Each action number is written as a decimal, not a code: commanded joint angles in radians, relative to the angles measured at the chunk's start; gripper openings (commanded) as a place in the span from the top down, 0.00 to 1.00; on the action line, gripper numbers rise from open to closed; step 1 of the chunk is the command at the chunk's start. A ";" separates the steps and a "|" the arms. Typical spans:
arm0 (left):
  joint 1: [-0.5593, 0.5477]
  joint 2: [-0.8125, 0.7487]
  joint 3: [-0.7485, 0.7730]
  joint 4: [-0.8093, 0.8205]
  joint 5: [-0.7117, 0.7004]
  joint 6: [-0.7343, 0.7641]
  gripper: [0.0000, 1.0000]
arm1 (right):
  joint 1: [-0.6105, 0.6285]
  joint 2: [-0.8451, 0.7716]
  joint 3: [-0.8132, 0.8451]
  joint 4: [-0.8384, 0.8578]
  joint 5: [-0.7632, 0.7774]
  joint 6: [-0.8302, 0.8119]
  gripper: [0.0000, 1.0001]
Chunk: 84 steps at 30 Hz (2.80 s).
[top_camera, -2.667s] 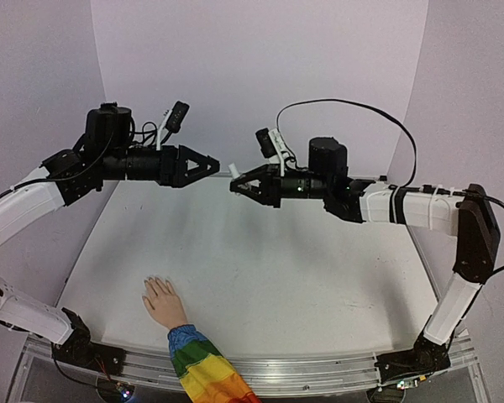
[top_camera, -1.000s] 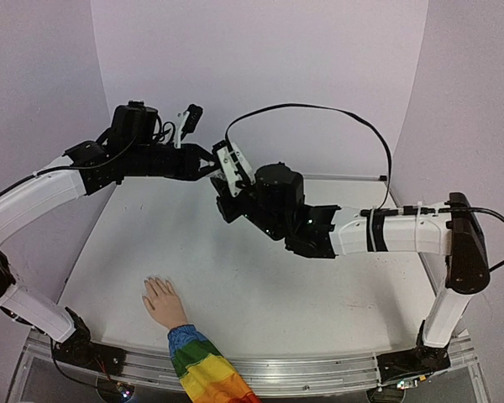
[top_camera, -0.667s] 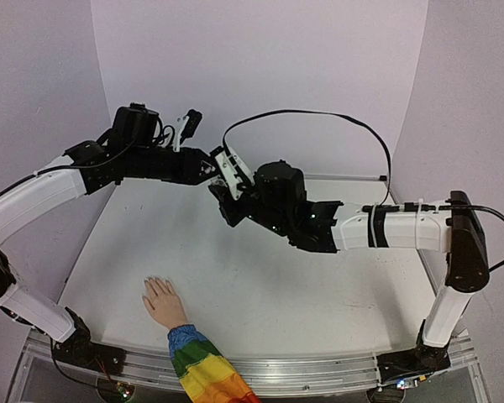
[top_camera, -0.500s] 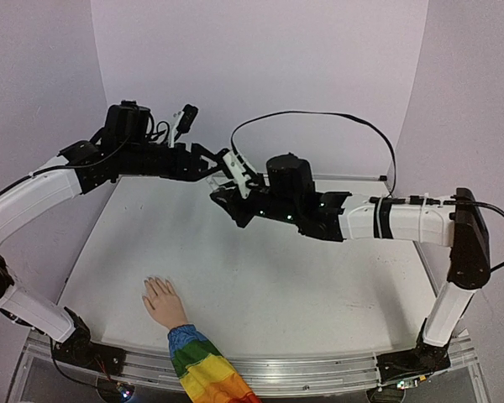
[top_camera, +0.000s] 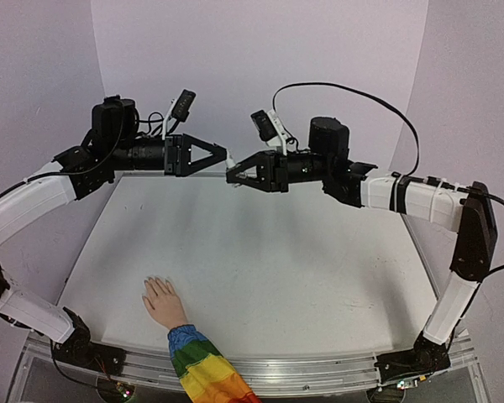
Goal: Paint the nails
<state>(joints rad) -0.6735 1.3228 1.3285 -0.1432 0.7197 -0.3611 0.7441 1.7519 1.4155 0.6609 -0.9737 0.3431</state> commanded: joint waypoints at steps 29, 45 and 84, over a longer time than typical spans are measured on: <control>-0.037 0.083 0.025 0.034 -0.220 -0.065 1.00 | 0.250 -0.075 -0.067 -0.007 1.462 -0.448 1.00; -0.037 0.075 0.057 -0.019 -0.118 -0.077 0.44 | 0.250 -0.108 -0.090 0.020 0.922 -0.430 1.00; -0.078 0.033 0.105 -0.057 0.079 0.022 0.60 | 0.077 -0.085 -0.098 0.307 -0.012 0.178 1.00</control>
<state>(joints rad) -0.7265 1.3537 1.4021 -0.2504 0.8261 -0.3412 0.8150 1.6539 1.2797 0.8753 -0.9329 0.5068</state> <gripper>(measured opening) 0.436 0.225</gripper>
